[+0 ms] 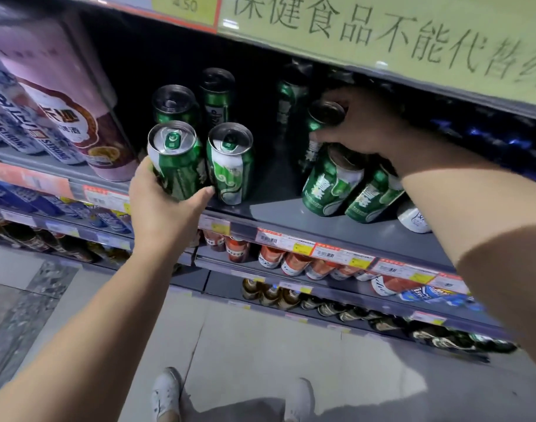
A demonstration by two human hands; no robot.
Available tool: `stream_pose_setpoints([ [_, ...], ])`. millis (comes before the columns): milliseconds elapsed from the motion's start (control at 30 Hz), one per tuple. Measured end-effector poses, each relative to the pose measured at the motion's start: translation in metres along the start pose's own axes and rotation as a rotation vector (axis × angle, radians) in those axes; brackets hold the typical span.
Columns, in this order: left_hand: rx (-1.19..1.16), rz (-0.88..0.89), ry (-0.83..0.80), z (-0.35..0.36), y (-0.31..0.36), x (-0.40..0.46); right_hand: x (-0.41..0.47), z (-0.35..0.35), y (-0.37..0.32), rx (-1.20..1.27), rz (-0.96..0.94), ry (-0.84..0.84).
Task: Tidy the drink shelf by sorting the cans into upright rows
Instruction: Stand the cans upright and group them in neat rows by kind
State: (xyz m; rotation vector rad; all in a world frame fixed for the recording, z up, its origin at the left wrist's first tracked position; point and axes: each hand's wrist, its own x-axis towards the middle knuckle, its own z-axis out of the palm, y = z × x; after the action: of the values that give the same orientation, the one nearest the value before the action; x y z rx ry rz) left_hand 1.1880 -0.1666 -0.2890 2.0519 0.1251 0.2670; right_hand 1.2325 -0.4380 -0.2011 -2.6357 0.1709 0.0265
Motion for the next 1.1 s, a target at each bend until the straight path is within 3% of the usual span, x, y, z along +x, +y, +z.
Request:
stream_pose_setpoints([
  [133,0.042,0.041,-0.034,-0.001,0.007,0.004,0.002,-0.004,0.005,0.053,0.067,-0.041],
  [233,0.035,0.066,-0.104,0.003,0.013,0.001,-0.013,-0.004,-0.006,0.078,0.092,0.111],
  [300,0.020,0.095,-0.148,0.008,0.018,0.000,-0.033,0.002,-0.022,0.022,0.021,0.229],
  [467,-0.034,0.109,-0.248,0.020,0.030,-0.006,-0.074,0.038,-0.047,-0.210,-0.107,0.122],
  [600,-0.035,0.121,-0.274,0.028,0.032,-0.005,-0.074,0.036,-0.032,-0.203,-0.128,0.279],
  [733,-0.049,-0.029,-0.223,0.047,0.032,0.015,-0.080,0.040,-0.019,-0.146,-0.198,0.364],
  [933,-0.180,0.053,-0.480,0.074,0.027,0.045,-0.091,0.043,-0.003,-0.024,-0.175,0.309],
  [1033,-0.198,0.063,-0.586,0.072,0.019,0.039,-0.108,0.040,0.012,0.083,-0.123,0.536],
  [1100,-0.208,0.052,-0.669,0.071,0.014,0.037,-0.120,0.039,0.021,0.122,0.017,0.706],
])
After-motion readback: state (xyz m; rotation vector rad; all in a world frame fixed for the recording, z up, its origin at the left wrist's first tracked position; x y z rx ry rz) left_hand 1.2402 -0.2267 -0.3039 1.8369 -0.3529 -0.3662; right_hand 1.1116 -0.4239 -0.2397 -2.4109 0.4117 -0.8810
